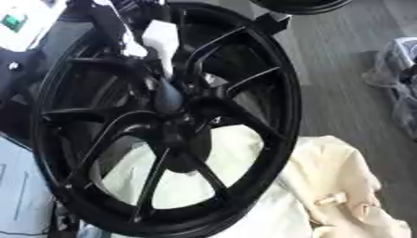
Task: Pull the pin out of the wheel hub.
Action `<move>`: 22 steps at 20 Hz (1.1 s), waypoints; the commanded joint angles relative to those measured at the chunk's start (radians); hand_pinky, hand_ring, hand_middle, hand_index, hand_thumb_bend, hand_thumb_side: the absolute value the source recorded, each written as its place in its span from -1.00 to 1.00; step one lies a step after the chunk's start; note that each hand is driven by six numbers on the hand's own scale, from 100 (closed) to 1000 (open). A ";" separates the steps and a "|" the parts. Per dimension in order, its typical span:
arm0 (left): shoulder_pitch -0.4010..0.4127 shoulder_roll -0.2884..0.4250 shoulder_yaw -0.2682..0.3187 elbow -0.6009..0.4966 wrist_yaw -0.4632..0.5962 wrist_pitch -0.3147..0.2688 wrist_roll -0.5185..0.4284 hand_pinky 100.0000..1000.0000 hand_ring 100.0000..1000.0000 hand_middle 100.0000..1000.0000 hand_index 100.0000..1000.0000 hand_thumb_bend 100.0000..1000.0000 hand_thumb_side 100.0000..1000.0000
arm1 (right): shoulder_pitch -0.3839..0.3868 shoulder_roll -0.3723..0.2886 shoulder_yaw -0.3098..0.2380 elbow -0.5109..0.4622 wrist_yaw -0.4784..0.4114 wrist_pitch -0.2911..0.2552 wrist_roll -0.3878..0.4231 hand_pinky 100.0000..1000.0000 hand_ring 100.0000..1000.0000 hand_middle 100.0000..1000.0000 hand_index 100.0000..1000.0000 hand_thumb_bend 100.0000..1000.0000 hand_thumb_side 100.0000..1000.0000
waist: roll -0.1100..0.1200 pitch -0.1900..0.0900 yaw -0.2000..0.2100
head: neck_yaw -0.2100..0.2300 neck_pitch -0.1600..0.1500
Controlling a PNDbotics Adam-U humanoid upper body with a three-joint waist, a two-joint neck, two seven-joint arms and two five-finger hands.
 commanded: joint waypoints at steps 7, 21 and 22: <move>-0.031 0.048 0.162 -0.132 0.048 0.067 0.102 0.62 0.30 -0.07 -0.55 -1.00 -1.00 | 0.008 -0.023 -0.016 -0.011 -0.001 -0.003 -0.003 0.96 0.44 0.25 0.54 -0.97 -0.48 | -0.013 -0.035 0.018 | -0.019 0.013; 0.410 0.355 0.499 -0.464 0.206 0.139 0.472 0.58 0.27 -0.08 -0.54 -1.00 -1.00 | 0.032 -0.040 -0.050 -0.024 -0.012 -0.017 -0.035 0.97 0.44 0.25 0.54 -0.98 -0.50 | -0.033 -0.043 0.076 | -0.066 0.010; 0.455 0.373 0.523 -0.479 0.209 0.146 0.501 0.58 0.27 -0.08 -0.54 -1.00 -1.00 | 0.033 -0.039 -0.052 -0.025 -0.012 -0.018 -0.037 0.97 0.44 0.25 0.54 -0.98 -0.50 | -0.035 -0.042 0.080 | -0.067 0.007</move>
